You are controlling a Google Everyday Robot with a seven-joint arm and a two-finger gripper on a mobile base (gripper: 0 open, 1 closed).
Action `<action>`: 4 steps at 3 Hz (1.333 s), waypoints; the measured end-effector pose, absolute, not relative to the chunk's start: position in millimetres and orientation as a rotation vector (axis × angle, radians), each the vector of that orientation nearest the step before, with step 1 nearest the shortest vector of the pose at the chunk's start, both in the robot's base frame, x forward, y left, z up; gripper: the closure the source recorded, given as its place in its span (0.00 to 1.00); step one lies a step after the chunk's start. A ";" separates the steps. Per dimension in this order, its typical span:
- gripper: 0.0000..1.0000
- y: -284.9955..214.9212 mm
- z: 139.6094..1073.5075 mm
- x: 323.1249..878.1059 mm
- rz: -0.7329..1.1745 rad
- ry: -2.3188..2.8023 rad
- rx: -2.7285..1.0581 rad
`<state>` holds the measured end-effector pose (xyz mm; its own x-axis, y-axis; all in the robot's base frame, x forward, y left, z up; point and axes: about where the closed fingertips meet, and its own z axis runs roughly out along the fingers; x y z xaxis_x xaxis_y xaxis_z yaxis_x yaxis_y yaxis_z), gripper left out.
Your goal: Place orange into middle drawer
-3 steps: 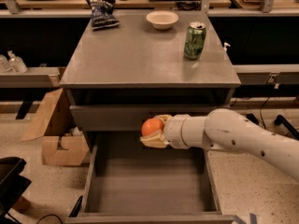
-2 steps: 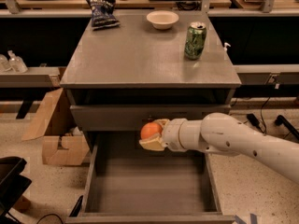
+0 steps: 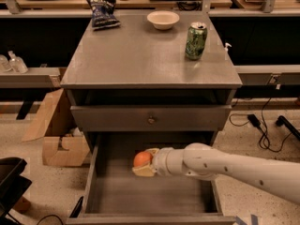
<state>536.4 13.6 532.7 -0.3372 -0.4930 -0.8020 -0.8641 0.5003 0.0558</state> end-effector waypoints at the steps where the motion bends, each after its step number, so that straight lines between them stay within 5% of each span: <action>1: 1.00 32.3 453.4 543.6 0.676 2.040 -1.162; 3: 0.97 46.1 355.7 553.0 0.709 2.112 -1.227; 4: 0.74 46.3 357.5 552.9 0.709 2.111 -1.227</action>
Offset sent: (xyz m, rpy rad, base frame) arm 0.0310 0.0334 -0.2025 -0.0888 0.1652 0.1097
